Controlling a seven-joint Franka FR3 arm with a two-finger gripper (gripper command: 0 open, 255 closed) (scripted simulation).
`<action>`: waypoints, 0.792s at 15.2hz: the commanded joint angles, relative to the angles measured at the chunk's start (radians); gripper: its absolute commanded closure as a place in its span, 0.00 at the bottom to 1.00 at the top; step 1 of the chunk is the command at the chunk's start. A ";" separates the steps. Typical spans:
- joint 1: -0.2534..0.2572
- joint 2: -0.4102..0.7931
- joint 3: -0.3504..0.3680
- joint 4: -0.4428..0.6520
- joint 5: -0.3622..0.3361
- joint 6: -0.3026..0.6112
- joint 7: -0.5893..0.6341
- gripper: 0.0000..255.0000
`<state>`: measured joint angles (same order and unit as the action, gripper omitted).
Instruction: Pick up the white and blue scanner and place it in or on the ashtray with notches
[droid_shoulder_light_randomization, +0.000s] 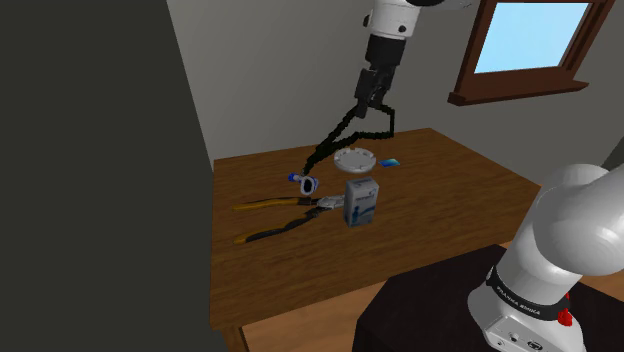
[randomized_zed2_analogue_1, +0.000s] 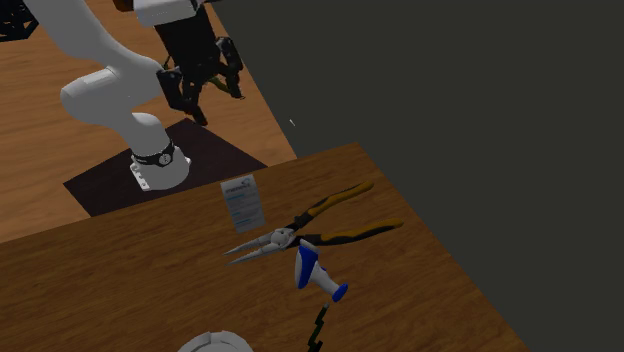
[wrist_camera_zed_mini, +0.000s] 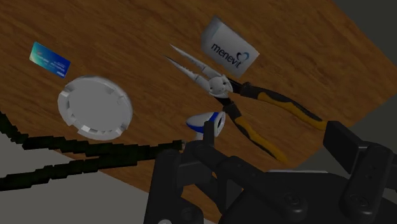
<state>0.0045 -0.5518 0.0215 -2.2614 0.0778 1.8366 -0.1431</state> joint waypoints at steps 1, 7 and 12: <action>-0.001 0.067 0.014 0.019 -0.008 0.034 0.016 0.00; -0.010 0.286 0.040 0.088 -0.048 0.139 0.055 0.00; -0.015 0.477 0.053 0.177 -0.092 0.200 0.095 0.00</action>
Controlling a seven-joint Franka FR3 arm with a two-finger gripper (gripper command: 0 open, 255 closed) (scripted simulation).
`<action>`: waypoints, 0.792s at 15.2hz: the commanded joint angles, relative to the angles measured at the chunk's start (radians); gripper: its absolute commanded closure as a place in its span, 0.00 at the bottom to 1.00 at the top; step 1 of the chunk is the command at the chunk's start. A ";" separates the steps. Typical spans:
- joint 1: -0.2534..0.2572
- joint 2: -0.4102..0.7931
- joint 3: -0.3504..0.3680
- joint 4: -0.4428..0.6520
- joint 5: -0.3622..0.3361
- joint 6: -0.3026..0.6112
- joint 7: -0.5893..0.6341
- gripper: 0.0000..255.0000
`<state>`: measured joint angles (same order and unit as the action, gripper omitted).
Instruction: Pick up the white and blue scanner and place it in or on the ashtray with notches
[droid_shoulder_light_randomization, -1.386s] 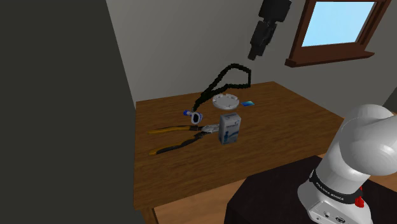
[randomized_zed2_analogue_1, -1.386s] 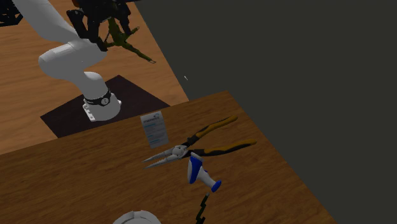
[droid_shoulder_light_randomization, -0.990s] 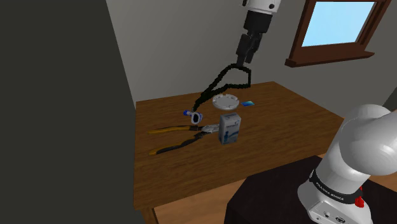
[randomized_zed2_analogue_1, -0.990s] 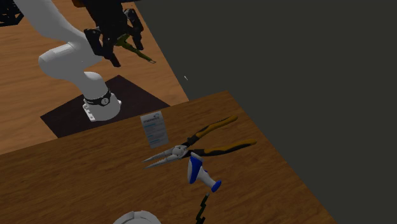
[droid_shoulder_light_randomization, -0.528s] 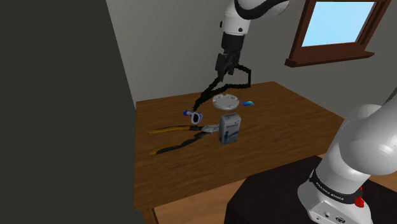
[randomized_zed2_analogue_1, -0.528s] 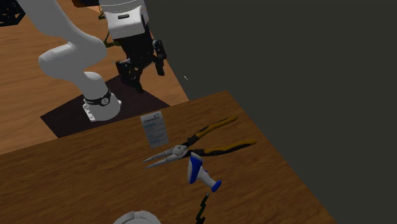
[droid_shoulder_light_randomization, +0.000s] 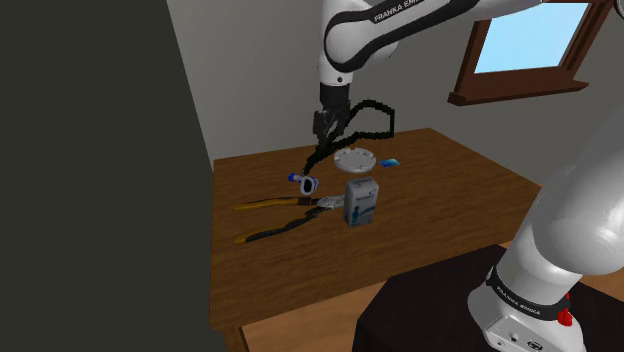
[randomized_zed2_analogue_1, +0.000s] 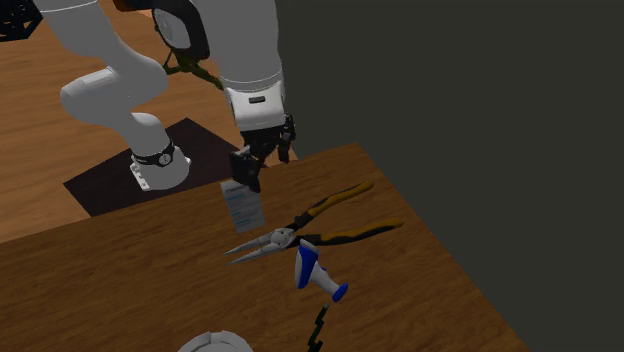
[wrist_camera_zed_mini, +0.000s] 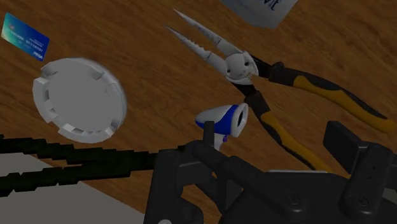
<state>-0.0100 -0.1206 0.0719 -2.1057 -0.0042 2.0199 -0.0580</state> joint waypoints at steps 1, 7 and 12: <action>-0.001 0.085 0.004 0.042 -0.020 0.026 0.018 0.00; 0.005 0.321 0.002 0.195 -0.079 0.058 0.066 0.00; 0.017 0.523 -0.011 0.356 -0.121 0.055 0.097 0.00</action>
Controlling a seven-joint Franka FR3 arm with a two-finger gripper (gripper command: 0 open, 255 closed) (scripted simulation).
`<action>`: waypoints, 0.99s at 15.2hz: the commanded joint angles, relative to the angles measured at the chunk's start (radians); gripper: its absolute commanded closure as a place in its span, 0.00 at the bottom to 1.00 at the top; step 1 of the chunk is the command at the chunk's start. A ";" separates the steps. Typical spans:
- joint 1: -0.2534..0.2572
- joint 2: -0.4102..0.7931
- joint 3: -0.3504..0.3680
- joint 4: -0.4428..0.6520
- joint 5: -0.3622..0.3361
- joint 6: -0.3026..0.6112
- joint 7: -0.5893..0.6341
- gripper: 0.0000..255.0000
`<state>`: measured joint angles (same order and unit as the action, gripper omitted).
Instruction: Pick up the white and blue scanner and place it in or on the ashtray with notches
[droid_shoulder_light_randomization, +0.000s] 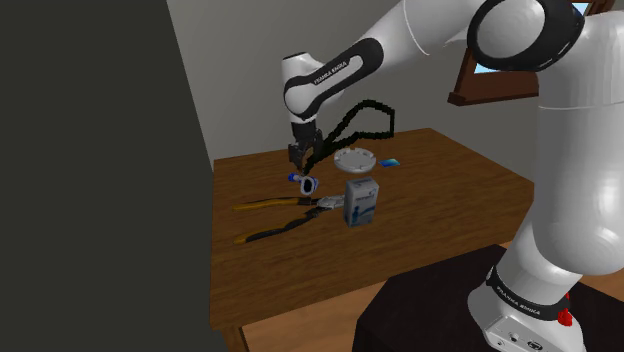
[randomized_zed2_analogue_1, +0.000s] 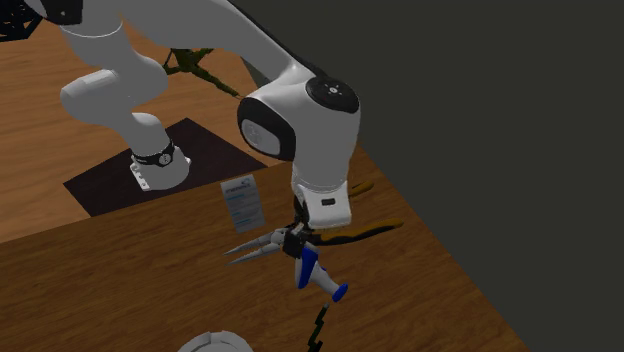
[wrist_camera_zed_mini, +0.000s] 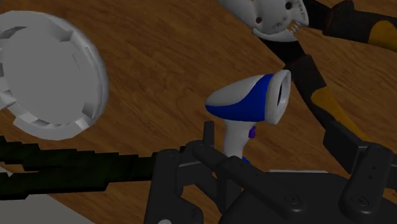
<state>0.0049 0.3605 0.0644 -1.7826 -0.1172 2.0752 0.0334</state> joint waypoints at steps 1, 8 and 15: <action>0.004 0.083 -0.007 0.070 -0.015 -0.004 0.010 0.00; 0.015 0.277 -0.026 0.238 -0.041 -0.014 0.025 0.00; 0.011 0.308 -0.029 0.211 -0.046 0.044 0.029 0.00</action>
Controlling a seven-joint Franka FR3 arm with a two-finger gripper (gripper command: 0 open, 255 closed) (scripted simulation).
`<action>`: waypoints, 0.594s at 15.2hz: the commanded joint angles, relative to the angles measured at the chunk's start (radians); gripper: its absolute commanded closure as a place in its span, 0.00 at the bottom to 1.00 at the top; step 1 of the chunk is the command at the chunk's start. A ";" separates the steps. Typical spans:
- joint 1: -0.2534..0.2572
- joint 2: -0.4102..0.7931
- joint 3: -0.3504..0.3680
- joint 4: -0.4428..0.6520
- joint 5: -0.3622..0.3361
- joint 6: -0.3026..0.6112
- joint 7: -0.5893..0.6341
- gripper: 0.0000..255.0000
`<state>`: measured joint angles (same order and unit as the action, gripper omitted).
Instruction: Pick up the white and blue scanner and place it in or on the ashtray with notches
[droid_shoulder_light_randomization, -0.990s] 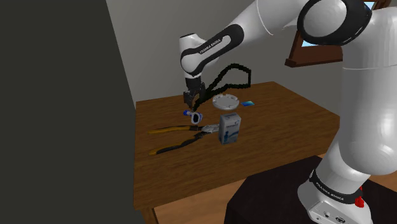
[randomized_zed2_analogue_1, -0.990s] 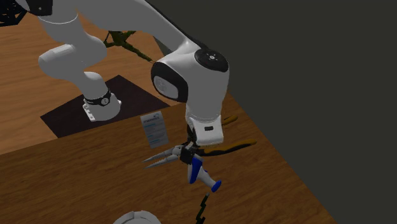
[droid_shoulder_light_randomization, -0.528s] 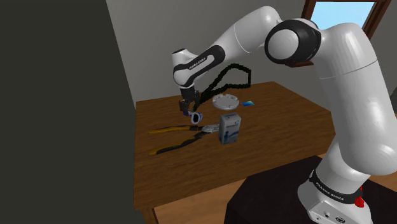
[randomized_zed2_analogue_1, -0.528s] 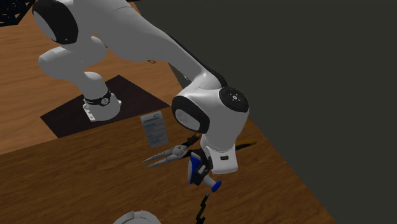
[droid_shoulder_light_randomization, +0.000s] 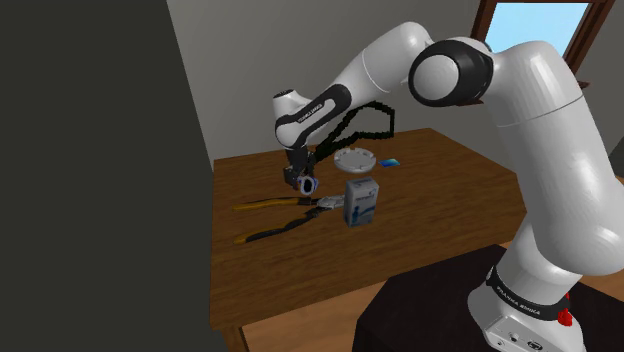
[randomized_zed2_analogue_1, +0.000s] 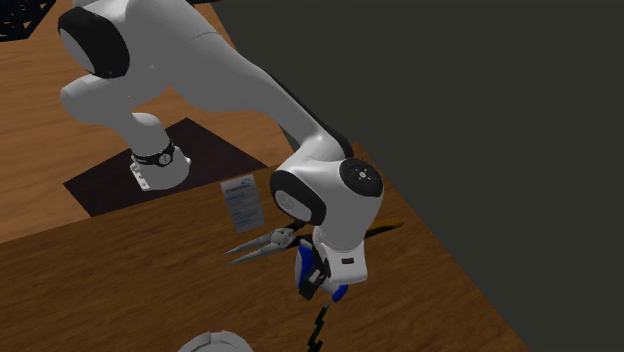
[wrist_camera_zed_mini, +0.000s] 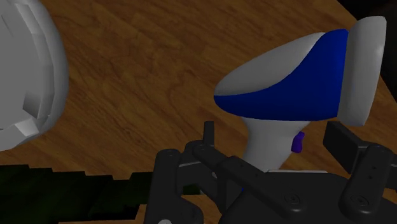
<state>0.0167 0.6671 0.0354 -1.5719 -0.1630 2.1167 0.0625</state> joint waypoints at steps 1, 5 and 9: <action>-0.001 0.002 0.000 0.000 0.000 0.003 0.000 0.00; -0.001 0.002 0.000 0.000 0.000 0.003 0.000 0.00; -0.001 0.002 0.000 0.000 0.000 0.003 0.000 1.00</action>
<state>0.0161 0.6687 0.0350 -1.5718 -0.1633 2.1196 0.0621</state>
